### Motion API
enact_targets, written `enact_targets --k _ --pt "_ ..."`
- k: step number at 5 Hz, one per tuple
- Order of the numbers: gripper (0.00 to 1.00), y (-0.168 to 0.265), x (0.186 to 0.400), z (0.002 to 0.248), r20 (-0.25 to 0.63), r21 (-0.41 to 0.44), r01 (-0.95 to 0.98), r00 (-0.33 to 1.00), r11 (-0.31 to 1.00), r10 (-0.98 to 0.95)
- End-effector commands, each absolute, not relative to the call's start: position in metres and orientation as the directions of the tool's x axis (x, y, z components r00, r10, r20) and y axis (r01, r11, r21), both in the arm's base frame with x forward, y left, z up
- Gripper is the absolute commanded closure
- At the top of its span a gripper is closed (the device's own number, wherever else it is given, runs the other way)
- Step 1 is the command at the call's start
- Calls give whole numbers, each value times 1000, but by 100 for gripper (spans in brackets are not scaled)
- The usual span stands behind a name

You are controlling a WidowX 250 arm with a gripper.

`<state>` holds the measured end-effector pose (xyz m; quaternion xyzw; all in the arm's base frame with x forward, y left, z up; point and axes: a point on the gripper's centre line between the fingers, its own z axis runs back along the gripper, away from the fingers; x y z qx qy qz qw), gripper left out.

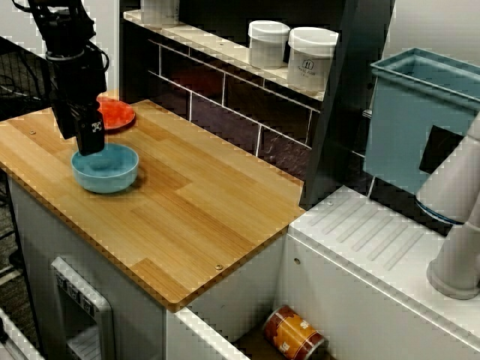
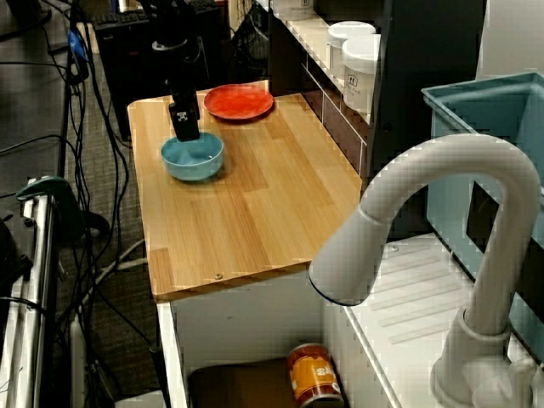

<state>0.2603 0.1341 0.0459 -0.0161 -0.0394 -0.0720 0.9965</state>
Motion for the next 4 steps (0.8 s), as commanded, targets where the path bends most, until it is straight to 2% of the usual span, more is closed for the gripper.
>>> enact_targets --k 1,3,4 --pt "0 122 256 42 82 -22 179 981 984 -176" --pt "0 87 259 54 76 -49 239 969 970 -235" --pt "0 59 256 52 65 -24 298 953 954 -296"
